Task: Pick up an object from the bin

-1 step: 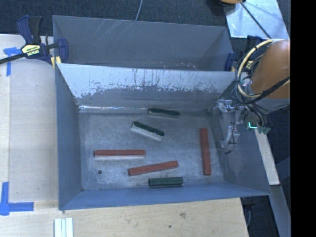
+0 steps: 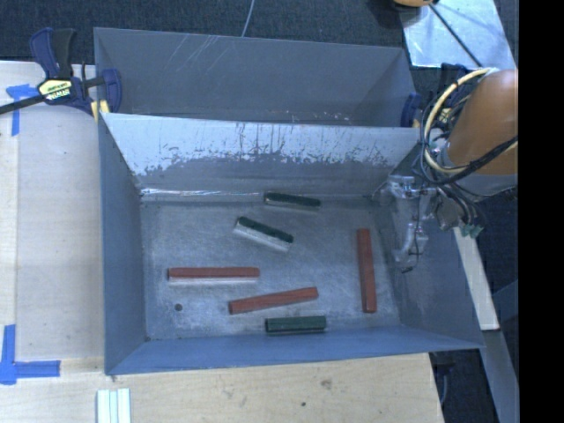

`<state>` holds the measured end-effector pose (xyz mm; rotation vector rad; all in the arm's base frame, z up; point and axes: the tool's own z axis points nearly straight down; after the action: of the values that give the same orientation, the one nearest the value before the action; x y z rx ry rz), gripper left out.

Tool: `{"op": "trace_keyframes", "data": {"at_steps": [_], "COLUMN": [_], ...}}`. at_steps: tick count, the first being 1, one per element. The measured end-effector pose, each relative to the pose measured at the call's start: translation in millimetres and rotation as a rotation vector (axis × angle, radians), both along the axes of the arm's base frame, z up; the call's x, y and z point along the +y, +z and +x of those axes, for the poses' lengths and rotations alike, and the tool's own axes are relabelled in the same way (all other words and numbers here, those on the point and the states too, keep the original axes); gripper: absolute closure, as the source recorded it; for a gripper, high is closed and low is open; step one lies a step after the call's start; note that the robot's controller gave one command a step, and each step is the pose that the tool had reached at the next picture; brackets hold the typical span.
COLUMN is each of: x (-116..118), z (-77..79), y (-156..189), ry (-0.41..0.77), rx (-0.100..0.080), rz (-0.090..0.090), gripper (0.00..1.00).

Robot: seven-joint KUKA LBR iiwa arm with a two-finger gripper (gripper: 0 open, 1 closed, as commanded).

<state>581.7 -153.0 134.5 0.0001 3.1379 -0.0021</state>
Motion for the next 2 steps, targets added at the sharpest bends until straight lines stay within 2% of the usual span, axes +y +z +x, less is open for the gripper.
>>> {"op": "trace_keyframes", "data": {"at_steps": [1, 2], "x": [36, 44], "z": [-41.4, -11.8], "y": [-61, -64], "ry": [0.008, 0.056], "rx": [-0.004, 0.002], "rz": [-0.001, 0.0], "gripper": [0.0, 0.0]}}
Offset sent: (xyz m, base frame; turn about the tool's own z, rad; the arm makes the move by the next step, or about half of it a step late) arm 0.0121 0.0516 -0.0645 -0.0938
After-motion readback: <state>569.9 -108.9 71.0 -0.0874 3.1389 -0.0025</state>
